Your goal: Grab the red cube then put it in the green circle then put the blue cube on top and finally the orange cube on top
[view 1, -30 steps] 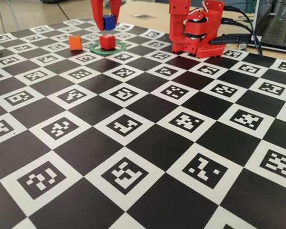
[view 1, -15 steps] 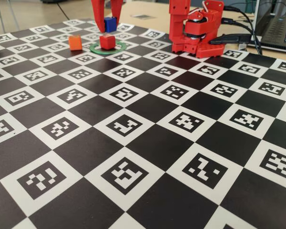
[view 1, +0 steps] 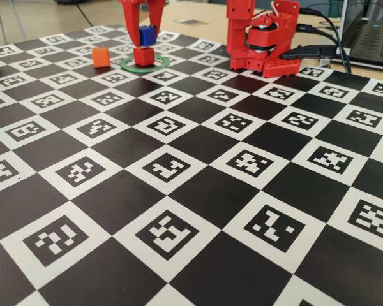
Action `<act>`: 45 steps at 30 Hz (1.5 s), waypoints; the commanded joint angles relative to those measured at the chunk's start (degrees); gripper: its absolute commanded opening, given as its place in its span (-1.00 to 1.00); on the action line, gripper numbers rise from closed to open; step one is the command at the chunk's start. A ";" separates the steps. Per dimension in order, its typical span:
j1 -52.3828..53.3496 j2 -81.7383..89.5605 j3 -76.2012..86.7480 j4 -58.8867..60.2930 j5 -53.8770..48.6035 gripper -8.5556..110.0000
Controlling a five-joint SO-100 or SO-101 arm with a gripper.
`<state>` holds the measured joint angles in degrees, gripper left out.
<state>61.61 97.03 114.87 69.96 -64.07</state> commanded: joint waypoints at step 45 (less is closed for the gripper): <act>0.26 -0.35 0.79 -4.04 0.70 -0.81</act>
<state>61.61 96.15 116.28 66.62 -63.19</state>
